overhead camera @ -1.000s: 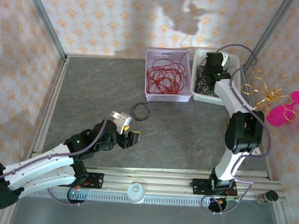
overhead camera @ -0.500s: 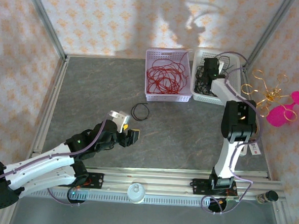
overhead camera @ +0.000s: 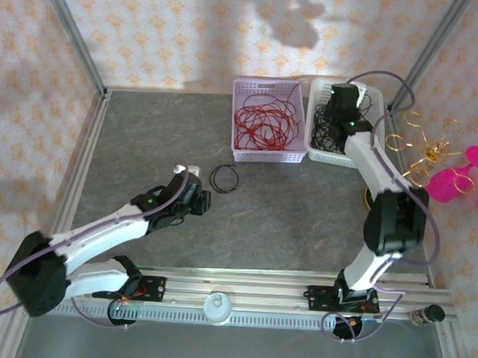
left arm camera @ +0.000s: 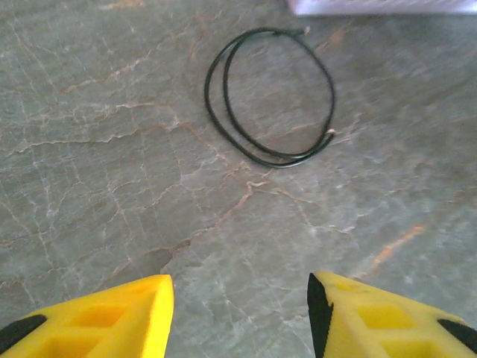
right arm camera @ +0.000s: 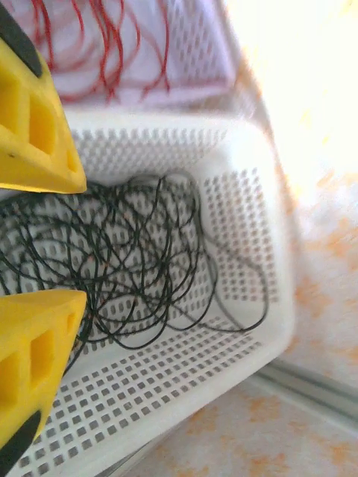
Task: Untangle the cables
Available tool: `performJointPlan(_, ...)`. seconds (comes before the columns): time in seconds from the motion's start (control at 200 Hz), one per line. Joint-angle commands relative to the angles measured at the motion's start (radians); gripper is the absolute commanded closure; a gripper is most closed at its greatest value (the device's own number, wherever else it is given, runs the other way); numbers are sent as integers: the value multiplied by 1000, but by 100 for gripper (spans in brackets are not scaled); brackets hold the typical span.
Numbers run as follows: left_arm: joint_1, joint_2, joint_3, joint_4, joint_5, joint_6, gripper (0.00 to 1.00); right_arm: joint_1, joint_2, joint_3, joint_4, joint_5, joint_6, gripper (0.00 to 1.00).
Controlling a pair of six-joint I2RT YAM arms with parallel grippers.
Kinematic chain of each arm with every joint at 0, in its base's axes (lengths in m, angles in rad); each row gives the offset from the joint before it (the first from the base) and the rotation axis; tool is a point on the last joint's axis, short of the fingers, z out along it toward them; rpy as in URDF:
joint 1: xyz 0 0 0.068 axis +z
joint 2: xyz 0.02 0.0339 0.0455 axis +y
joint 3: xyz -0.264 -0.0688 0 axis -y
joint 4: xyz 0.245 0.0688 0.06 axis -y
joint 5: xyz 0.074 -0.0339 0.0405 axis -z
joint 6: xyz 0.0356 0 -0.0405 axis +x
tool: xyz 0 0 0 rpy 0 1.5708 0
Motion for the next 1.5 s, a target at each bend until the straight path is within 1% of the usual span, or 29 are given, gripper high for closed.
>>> performJointPlan(0.0,31,140,125,-56,-58,63,51,89,-168,-189,103,3,48,62)
performJointPlan(0.085,65,246,189,-68,-61,88,53,153,-276,-357,206,-38,73,63)
performJointPlan(0.175,93,335,244,-70,-55,90,55,225,-353,-513,299,-95,114,64)
performJointPlan(0.24,98,395,290,-74,-56,87,56,281,-387,-615,384,-141,115,65)
performJointPlan(0.335,97,484,363,-100,-59,81,58,345,-411,-751,489,-156,110,65)
performJointPlan(0.475,98,580,441,-164,-110,66,60,362,-425,-862,583,-190,96,65)
performJointPlan(0.651,97,645,499,-227,-155,43,61,366,-449,-984,727,-156,88,65)
performJointPlan(0.691,98,652,507,-235,-155,39,62,366,-476,-1002,750,-149,90,65)
performJointPlan(0.901,98,693,532,-234,-128,27,62,369,-464,-1013,755,-159,100,65)
performJointPlan(1.091,97,715,548,-249,-144,19,62,370,-464,-1012,748,-163,100,65)
performJointPlan(1.336,99,764,534,-225,-119,15,61,370,-461,-1012,745,-162,97,64)
performJointPlan(1.496,100,769,535,-227,-132,17,61,369,-459,-1010,743,-160,97,64)
